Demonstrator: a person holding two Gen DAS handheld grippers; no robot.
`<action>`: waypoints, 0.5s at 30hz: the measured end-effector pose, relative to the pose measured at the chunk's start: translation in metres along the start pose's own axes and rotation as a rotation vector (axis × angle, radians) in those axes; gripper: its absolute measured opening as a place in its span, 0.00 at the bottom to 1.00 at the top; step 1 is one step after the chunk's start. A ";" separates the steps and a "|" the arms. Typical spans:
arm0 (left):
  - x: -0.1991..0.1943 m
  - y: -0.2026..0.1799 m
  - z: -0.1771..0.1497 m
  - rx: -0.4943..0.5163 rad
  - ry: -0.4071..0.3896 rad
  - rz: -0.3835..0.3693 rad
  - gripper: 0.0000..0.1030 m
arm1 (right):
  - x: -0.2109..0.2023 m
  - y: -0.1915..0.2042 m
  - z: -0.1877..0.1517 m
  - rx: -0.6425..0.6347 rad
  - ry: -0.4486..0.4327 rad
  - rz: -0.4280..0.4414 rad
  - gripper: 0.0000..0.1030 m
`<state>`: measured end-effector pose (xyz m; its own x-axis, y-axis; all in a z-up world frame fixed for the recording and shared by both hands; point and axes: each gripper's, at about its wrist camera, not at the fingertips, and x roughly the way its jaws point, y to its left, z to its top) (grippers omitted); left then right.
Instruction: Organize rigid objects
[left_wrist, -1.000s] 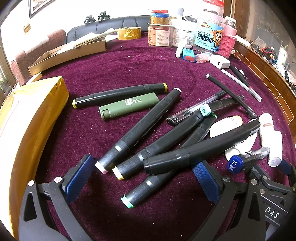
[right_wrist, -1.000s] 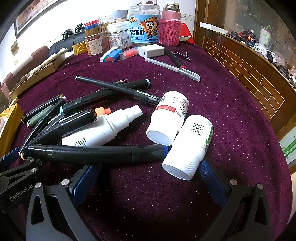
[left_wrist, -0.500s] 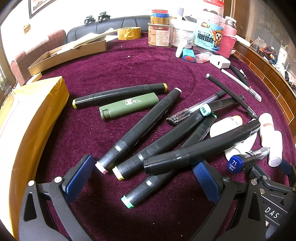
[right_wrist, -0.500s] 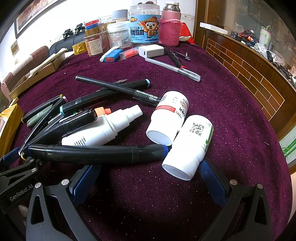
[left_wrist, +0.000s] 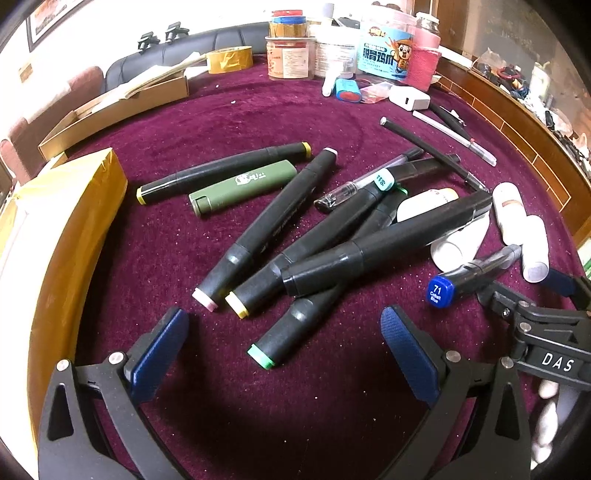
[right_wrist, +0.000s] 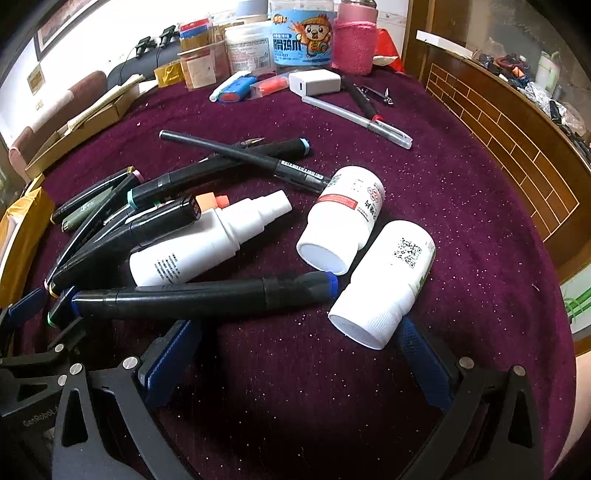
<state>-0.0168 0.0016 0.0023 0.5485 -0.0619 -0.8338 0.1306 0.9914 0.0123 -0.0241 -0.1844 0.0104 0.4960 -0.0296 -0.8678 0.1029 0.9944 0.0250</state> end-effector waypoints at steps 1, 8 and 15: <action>0.000 0.000 0.000 -0.002 0.000 -0.003 1.00 | 0.000 0.000 0.000 -0.003 0.004 0.000 0.99; 0.000 -0.001 0.000 -0.005 -0.003 -0.006 1.00 | -0.033 -0.014 -0.022 0.036 -0.036 -0.043 0.99; -0.001 0.000 0.000 -0.007 -0.001 -0.004 1.00 | -0.101 -0.053 -0.033 0.198 -0.390 -0.074 0.99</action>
<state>-0.0174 0.0018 0.0027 0.5489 -0.0661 -0.8332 0.1273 0.9919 0.0052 -0.1078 -0.2307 0.0803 0.7657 -0.1737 -0.6192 0.2946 0.9506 0.0976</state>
